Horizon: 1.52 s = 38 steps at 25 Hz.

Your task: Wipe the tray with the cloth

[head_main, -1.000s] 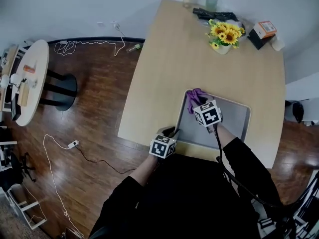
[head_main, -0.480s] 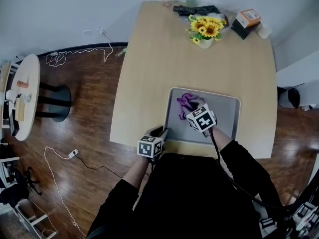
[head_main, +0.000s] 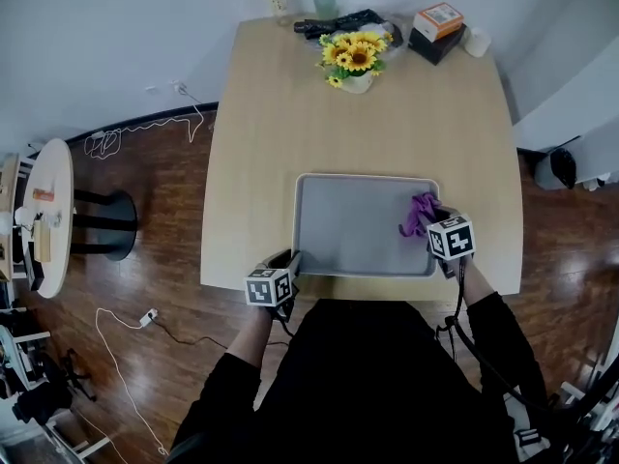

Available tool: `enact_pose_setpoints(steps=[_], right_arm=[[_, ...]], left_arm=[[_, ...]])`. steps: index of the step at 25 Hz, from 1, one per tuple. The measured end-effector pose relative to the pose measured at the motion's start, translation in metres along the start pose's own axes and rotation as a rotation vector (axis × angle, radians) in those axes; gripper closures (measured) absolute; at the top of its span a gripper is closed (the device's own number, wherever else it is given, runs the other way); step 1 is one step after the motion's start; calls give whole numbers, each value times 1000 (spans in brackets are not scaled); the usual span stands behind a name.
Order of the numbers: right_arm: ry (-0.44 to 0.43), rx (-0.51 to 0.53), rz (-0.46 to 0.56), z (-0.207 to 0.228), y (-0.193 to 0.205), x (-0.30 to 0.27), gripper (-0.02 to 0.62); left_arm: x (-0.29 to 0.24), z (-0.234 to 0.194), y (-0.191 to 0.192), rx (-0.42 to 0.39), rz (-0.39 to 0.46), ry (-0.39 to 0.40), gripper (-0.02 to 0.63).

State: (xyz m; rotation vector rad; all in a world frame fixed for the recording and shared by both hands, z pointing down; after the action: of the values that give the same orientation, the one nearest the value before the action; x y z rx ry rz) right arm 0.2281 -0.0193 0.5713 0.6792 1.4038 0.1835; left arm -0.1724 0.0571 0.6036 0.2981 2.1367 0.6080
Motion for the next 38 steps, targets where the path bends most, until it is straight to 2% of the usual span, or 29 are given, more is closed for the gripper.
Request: enact_pose_setpoints(steps=[6,10,16,21,25,27,32,38], right_arm=[[59,28,-5,-12,-5,-6,506],[36,79,-8,-44,-26,-19,506],[-85,213,12,-149,-71,-50,506],[-201,350,30,-244,-94,-68,506],[-243,504,30,-289,-99,-68,508],[-254,507,31,-286,-98,-68,508],[-275,385,7,-246,-82,-59,506],[-227,207,-21,-148,-30,-27,506]], left_arm=[[-2,3,1,-1,18,-4,523],[-2,1,0,-9,30,19,523],[-2,-3,0,-29,22,64,523],[-4,-5,0,-51,-6,101,520],[0,-7,-1,-59,-17,117,517],[1,-9,-2,-55,-17,122,515],[3,-13,-2,-47,-23,116,515],[4,-10,-2,-26,-17,75,517]])
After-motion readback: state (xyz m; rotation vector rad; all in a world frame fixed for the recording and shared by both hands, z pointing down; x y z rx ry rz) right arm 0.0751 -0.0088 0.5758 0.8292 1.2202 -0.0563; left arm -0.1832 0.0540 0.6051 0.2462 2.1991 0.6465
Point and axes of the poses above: the fingertips, and each gripper's own axes: x backward along the fingers, z to its right, y out of its underside, the point moved 8 cm from there along x, backward along the fingers, and after that the axes turned 7 degrees about y, right-handed, at the moved point
